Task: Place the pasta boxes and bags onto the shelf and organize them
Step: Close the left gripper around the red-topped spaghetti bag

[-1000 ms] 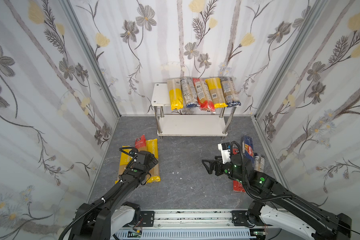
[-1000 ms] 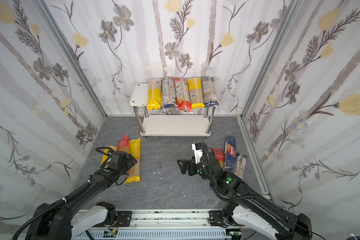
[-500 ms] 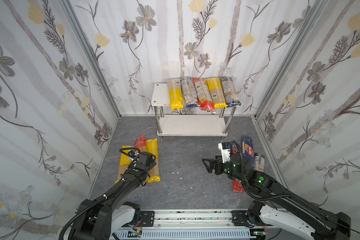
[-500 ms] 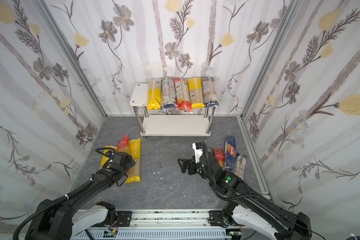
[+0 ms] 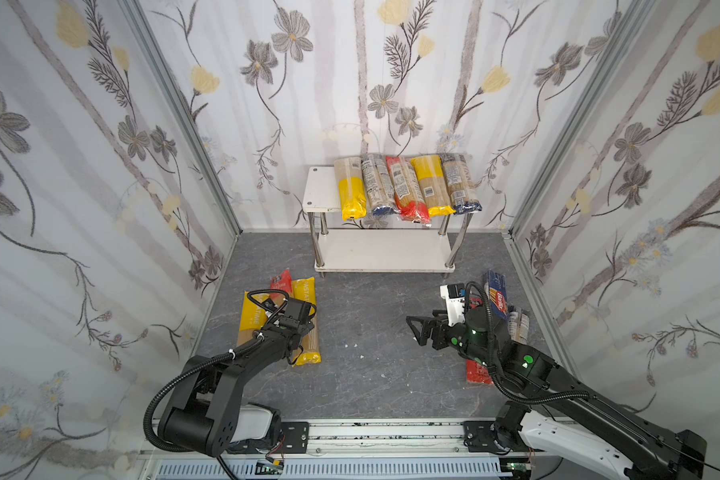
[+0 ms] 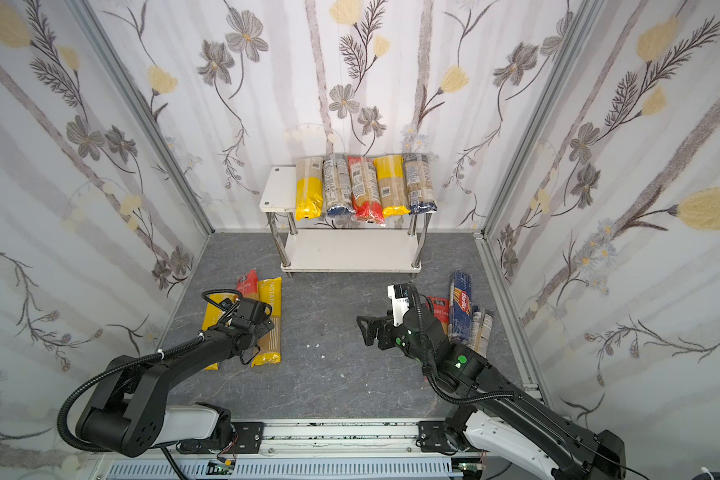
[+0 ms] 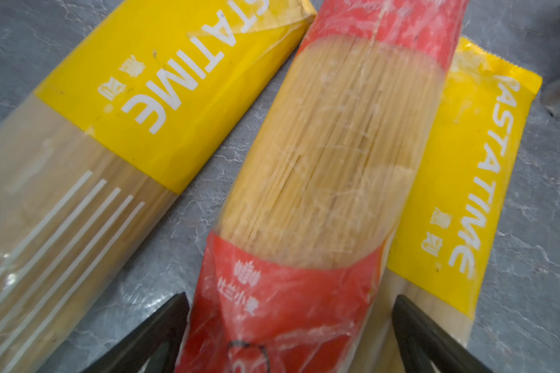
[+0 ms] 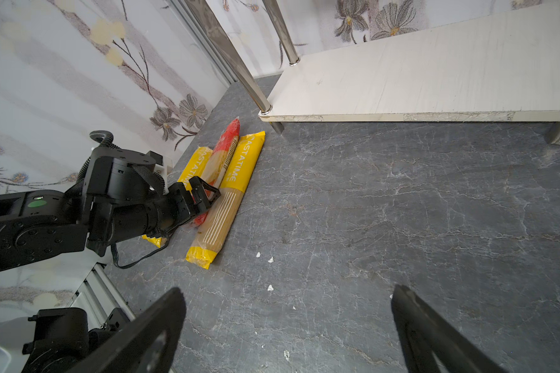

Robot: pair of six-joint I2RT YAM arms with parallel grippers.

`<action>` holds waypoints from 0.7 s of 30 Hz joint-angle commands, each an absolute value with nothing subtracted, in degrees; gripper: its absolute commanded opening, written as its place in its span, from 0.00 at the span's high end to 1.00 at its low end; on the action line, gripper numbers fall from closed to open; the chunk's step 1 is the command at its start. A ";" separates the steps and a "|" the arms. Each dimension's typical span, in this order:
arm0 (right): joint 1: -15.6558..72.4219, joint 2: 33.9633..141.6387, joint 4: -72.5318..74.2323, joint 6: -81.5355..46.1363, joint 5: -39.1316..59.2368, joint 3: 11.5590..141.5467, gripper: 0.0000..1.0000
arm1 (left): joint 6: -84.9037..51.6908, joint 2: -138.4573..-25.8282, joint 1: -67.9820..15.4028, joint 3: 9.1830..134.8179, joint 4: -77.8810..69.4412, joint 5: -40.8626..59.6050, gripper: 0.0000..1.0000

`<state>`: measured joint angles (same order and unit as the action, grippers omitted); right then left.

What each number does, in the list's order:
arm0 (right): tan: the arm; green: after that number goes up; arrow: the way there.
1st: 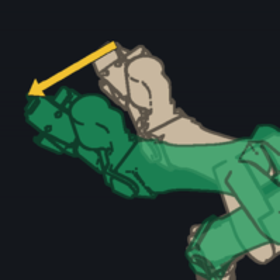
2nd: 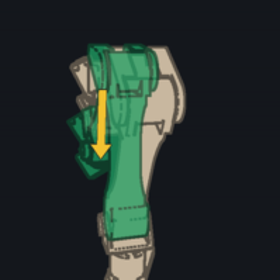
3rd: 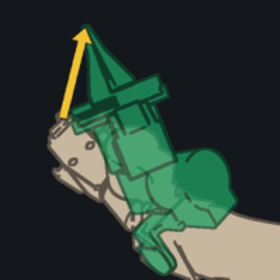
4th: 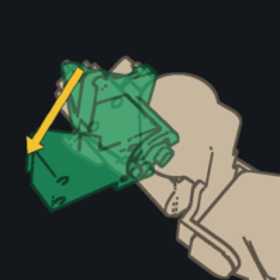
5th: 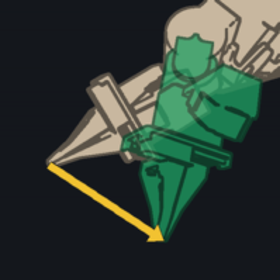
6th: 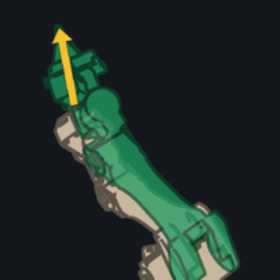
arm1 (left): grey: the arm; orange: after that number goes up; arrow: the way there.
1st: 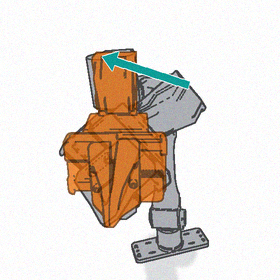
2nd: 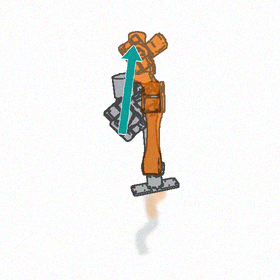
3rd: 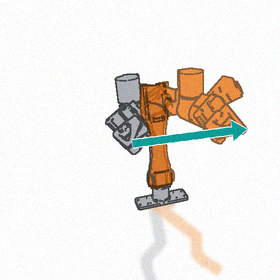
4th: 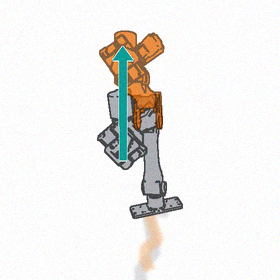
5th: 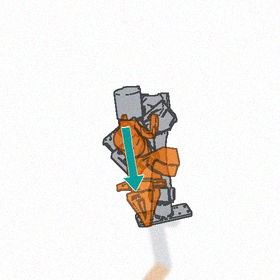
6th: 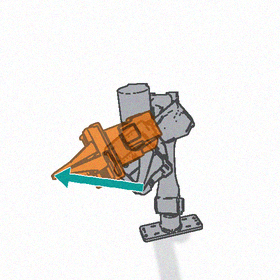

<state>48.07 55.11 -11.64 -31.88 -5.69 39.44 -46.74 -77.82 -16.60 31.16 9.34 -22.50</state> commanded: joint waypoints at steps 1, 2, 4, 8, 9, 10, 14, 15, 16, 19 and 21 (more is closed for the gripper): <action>47.90 54.37 -12.47 -31.20 -7.03 39.32 0.00 | -46.58 -78.81 -16.11 31.44 8.24 -23.69 0.00; 47.77 54.25 -12.52 -31.08 -7.11 39.26 0.00 | -46.37 -79.32 -15.83 31.54 8.01 -23.48 0.00; 47.47 54.32 -12.53 -30.99 -6.95 39.20 0.00 | -46.22 -80.28 -15.41 31.64 7.65 -23.05 0.00; 47.37 55.18 -12.52 -30.73 -6.60 39.55 0.00 | -45.70 -80.48 -15.02 31.71 7.56 -22.94 0.00; 47.37 55.35 -12.48 -30.72 -6.55 39.59 0.00 | -45.56 -79.91 -14.95 31.46 7.62 -23.03 0.00; 47.37 55.44 -12.48 -30.68 -6.57 39.55 0.00 | -45.44 -79.32 -14.78 31.11 7.65 -23.16 0.00; 47.37 55.94 -12.35 -30.36 -6.58 39.67 0.00 | -44.77 -77.61 -13.47 29.90 7.41 -22.17 0.00; 47.37 56.11 -12.22 -30.29 -6.51 39.77 0.00 | -44.52 -77.83 -13.43 30.07 7.23 -21.50 0.00; 47.37 56.31 -12.10 -30.26 -6.34 39.74 0.00 | -44.31 -78.13 -13.44 30.19 6.91 -20.74 0.03; 47.37 56.91 -11.63 -30.05 -5.75 40.00 0.00 | -44.38 -78.71 -14.15 30.53 5.88 -18.57 0.22; 47.36 57.29 -11.37 -29.99 -5.43 40.01 0.00 | -44.23 -78.57 -15.48 31.06 5.65 -18.05 0.30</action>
<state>47.37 56.82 -12.99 -30.79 -5.91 39.48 -44.56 -78.43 -14.48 30.37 6.31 -20.36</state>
